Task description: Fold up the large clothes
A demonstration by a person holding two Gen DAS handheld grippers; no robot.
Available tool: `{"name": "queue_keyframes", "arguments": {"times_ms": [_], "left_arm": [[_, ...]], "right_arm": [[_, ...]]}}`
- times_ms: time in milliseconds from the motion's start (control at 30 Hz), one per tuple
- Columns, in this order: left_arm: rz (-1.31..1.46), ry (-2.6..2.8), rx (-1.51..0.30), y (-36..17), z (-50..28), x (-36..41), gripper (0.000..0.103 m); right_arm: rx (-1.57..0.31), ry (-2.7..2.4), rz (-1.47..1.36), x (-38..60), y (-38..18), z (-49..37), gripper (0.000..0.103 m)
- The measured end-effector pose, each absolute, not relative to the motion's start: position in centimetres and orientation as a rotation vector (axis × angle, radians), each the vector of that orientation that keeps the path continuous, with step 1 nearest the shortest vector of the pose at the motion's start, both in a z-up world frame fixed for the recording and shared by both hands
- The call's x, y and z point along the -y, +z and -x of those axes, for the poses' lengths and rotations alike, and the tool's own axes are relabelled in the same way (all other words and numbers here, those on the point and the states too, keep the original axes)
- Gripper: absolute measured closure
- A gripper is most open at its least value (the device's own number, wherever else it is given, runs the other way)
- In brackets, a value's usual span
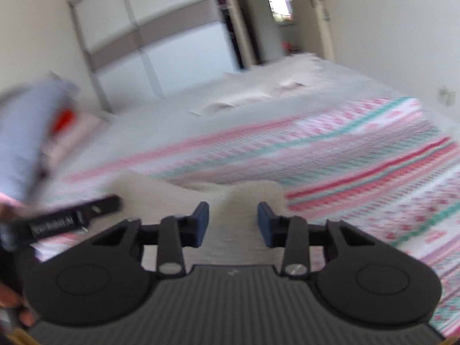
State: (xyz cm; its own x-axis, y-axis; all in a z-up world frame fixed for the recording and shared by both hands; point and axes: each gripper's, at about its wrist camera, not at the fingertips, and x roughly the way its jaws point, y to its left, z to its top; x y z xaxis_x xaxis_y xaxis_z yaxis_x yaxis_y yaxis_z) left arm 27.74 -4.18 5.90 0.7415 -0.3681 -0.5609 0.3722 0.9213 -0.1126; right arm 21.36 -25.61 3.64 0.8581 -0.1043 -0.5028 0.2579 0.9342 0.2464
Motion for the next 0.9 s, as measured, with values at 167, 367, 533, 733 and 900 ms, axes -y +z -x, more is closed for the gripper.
{"name": "queue_keyframes", "arguments": {"times_ms": [167, 367, 533, 733, 900], "left_arm": [[-0.041, -0.339, -0.754, 2.9, -29.7, 4.8, 0.036], [0.001, -0.349, -0.657, 6.2, -24.6, 2.2, 0.037], [-0.013, -0.426, -0.604, 7.9, -18.2, 0.4, 0.036], [-0.033, -0.44, -0.552, 7.1, -11.0, -1.2, 0.036], [-0.034, -0.431, -0.578, 4.6, -9.4, -1.1, 0.037]], "right_arm": [[-0.57, -0.24, -0.461, 28.9, -1.1, -22.7, 0.066], [-0.545, -0.196, -0.444, 28.3, 1.1, -20.8, 0.062], [-0.494, -0.126, -0.394, 27.1, 4.0, -16.3, 0.062], [-0.505, -0.063, -0.337, 25.1, 4.0, -11.2, 0.062], [-0.563, -0.123, -0.248, 23.6, 1.1, -10.1, 0.06]]}}
